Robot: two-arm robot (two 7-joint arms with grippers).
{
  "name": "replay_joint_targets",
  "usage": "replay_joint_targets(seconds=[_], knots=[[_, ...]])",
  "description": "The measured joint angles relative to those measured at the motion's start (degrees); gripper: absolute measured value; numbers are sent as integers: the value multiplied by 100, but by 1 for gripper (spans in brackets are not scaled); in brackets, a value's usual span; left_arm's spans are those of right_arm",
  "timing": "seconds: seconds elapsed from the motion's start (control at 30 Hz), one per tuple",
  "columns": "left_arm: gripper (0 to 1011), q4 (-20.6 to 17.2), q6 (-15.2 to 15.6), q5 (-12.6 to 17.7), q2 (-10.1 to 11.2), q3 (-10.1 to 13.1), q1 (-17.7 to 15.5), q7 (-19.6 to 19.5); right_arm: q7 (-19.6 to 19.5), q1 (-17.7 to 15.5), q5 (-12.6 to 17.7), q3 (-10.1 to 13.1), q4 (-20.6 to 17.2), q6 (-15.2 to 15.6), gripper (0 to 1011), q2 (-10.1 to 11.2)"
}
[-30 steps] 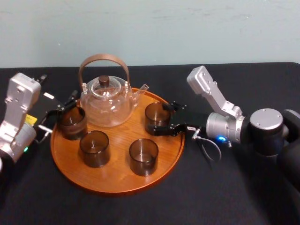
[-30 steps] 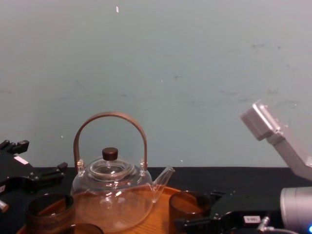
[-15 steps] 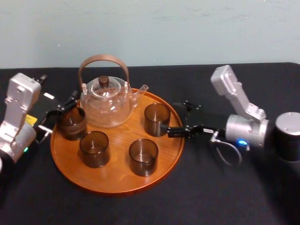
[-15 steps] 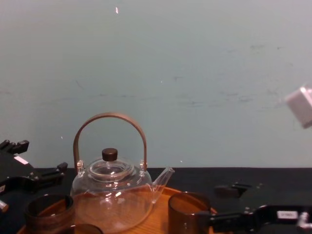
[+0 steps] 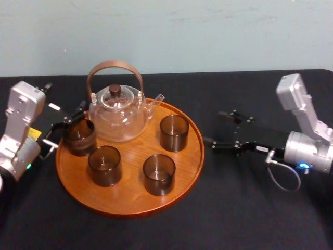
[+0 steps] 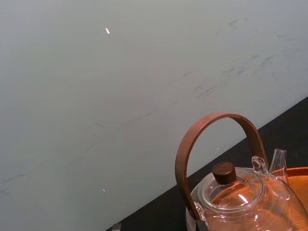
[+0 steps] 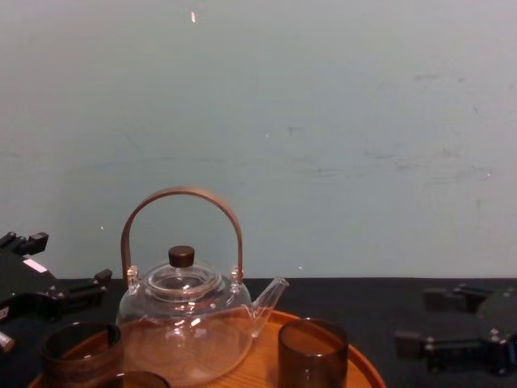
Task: Pick up the glass from the table and place it on the tray.
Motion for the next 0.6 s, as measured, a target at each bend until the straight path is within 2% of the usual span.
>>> replay_joint_targets(seconds=[0.13,0.23,0.37,0.6], knots=[[1001,0,0,0,0,0,0,0,-289,-170,66,170,-136,-36,1002,49],[1001,0,0,0,0,0,-1,0,-649,-318,83,351,-227,-81,1003,25],[1001,0,0,0,0,0,0,0,-1231,-507,39,632,-307,-177,1002,-126],[1001,0,0,0,0,0,0,0,-1942,-695,-118,959,-296,-373,1002,-439]])
